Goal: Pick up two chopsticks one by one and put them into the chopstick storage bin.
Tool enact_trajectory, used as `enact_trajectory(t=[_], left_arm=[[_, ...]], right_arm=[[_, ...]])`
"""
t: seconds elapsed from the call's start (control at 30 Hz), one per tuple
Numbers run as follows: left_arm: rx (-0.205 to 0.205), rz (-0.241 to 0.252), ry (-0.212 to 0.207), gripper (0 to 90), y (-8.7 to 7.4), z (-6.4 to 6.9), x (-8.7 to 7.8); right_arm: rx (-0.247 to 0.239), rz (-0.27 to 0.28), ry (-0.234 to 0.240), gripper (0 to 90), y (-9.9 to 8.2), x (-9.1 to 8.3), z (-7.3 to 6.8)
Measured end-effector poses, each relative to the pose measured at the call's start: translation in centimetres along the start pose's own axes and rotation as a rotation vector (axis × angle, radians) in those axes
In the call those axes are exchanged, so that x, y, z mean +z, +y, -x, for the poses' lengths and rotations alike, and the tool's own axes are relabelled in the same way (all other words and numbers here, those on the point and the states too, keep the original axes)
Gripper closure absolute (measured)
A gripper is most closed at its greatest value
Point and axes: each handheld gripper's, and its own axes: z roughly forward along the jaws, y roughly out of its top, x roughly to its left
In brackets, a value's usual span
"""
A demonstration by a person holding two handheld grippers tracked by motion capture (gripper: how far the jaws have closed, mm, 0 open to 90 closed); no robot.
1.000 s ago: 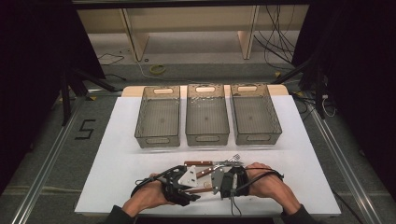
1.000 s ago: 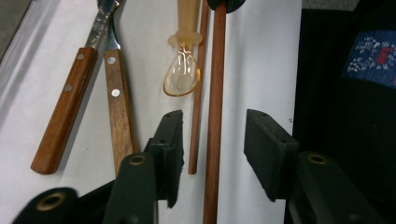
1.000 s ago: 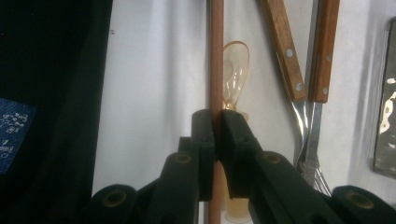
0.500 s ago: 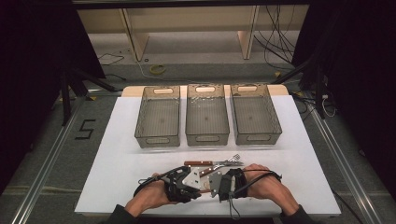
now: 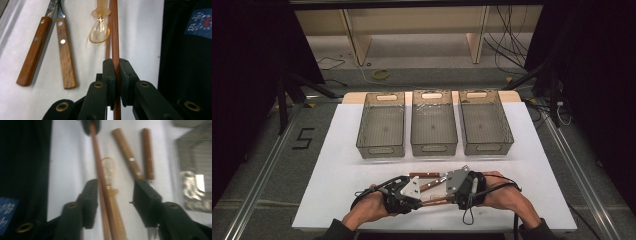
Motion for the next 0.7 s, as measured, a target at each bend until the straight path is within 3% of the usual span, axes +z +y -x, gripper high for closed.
enact_trajectory(t=[0.13, 0.27, 0.3, 0.33, 0.5, 0.6, 0.67, 0.7], left_arm=[[-0.020, 0.009, 0.022, 83.9, -0.4, -0.5, -0.1], [-0.050, 0.025, 0.049, 83.9, -0.7, -0.9, -0.6], [-0.058, 0.029, 0.055, 83.9, -0.8, -1.1, -0.8], [-0.074, 0.036, 0.065, 83.9, -0.9, -1.2, -0.9], [-0.162, 0.078, 0.105, 83.9, -1.5, -2.2, -2.2], [-0.202, 0.121, 0.100, 83.9, -2.0, -2.9, -3.0], [-0.221, 0.129, 0.123, 83.9, -2.3, -3.2, -3.3], [-0.236, 0.136, 0.132, 83.9, -2.4, -3.4, -3.6]], right_arm=[[0.053, 0.052, -0.027, 45.2, -0.5, -0.5, 0.2], [0.144, 0.124, -0.048, 41.8, -1.3, -0.6, 0.6], [0.144, 0.124, -0.048, 41.8, -1.3, -0.6, 0.6], [0.178, 0.141, -0.054, 40.9, -1.6, -0.8, 0.7], [0.221, 0.171, -0.051, 38.1, -2.4, -1.1, 0.8], [0.258, 0.209, -0.050, 35.8, -3.1, -1.2, 0.6], [0.305, 0.254, -0.053, 34.7, -3.8, -1.2, 0.6], [0.305, 0.254, -0.053, 34.7, -3.8, -1.2, 0.6]])
